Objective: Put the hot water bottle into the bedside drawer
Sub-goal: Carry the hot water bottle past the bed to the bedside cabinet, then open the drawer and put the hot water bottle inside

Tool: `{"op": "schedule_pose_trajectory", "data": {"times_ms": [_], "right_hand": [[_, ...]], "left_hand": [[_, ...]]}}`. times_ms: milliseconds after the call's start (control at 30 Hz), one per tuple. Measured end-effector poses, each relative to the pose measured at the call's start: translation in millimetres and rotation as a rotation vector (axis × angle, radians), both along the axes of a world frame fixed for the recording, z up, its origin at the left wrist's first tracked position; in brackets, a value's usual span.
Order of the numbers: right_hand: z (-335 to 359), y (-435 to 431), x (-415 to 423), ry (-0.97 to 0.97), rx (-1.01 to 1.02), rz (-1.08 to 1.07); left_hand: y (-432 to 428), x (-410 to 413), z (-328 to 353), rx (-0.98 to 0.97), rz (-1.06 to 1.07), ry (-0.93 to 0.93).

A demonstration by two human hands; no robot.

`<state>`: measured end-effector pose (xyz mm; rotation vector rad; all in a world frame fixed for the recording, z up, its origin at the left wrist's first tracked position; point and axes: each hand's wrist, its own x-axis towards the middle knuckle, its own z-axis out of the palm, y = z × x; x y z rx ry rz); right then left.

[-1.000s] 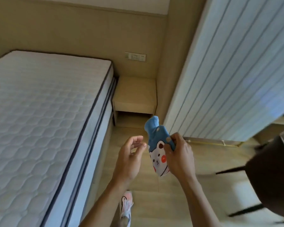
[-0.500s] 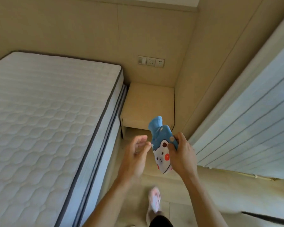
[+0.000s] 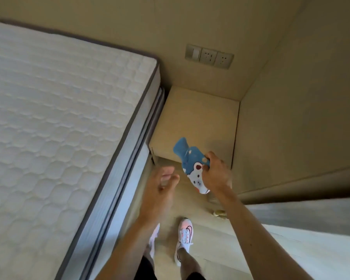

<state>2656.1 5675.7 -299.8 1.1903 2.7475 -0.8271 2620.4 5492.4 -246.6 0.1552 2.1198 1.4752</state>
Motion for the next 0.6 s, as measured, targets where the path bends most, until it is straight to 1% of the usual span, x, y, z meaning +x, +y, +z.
{"op": "schedule_pose_trajectory", "data": {"times_ms": [100,233,367,500,600], "right_hand": [[-39.1,25.2,-39.2,-0.026,-0.050,-0.011],[-99.0,61.0,-88.5,-0.014,-0.070,-0.050],[-171.8,97.9,-140.8,-0.009,-0.051,0.040],[-226.6,129.5,-175.8,0.006,-0.053,0.141],[-270.9,149.3,-194.8,0.015,-0.139,0.216]], "left_hand": [[20.1,-32.2,-36.8,-0.058,-0.013,-0.072],[51.2,-74.4,-105.4,-0.134,-0.096,-0.132],[80.0,-114.6,-187.2,-0.200,-0.171,-0.106],[97.2,-137.9,-245.5,-0.231,-0.224,-0.103],[106.5,-153.0,-291.7,-0.254,-0.240,-0.090]]}}
